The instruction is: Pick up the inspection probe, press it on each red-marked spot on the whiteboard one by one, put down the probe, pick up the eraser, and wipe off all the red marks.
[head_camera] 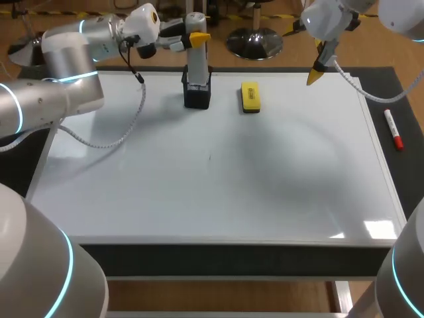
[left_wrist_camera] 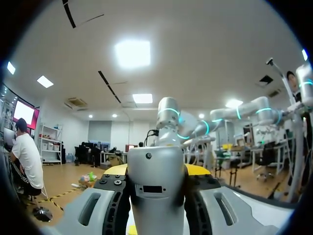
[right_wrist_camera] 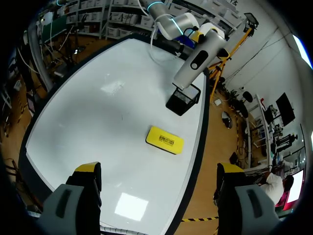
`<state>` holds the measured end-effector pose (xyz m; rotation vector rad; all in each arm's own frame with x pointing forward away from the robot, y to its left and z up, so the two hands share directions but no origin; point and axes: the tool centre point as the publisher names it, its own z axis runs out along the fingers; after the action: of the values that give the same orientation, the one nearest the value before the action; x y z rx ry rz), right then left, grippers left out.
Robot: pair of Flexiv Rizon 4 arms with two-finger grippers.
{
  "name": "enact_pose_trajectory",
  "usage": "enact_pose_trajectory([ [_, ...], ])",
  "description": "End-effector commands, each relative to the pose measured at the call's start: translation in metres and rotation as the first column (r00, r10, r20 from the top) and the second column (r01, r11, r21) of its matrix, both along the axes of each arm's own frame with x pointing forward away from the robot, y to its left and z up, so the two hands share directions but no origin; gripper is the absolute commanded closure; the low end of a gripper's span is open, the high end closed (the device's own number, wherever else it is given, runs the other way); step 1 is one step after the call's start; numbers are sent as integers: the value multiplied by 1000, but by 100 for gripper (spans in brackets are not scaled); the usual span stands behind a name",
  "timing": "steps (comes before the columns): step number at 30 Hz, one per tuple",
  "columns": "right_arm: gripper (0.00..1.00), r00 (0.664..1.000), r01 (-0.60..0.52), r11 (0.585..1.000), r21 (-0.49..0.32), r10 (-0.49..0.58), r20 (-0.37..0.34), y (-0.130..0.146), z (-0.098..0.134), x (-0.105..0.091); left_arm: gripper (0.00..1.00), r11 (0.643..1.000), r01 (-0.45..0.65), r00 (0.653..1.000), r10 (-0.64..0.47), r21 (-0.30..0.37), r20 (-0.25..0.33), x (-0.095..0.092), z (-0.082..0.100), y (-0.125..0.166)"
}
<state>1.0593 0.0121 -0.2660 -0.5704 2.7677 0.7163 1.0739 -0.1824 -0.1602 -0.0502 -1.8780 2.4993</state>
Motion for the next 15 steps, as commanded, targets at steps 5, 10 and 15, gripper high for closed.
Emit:
enact_pose_trajectory([
  [5, 0, 1000, -1, 1000, -5, 1, -1, 0, 1, 0, 100, 1000, 2, 1000, -2, -8, 12, 7, 2, 2],
  [10, 0, 1000, -1, 1000, -5, 1, -1, 0, 1, 0, 100, 1000, 1, 1000, -1, -18, 18, 10, 6, 1],
  [15, 0, 1000, -1, 1000, -5, 1, -1, 0, 1, 0, 100, 1000, 3, 1000, -3, -20, 28, 11, 12, 0],
])
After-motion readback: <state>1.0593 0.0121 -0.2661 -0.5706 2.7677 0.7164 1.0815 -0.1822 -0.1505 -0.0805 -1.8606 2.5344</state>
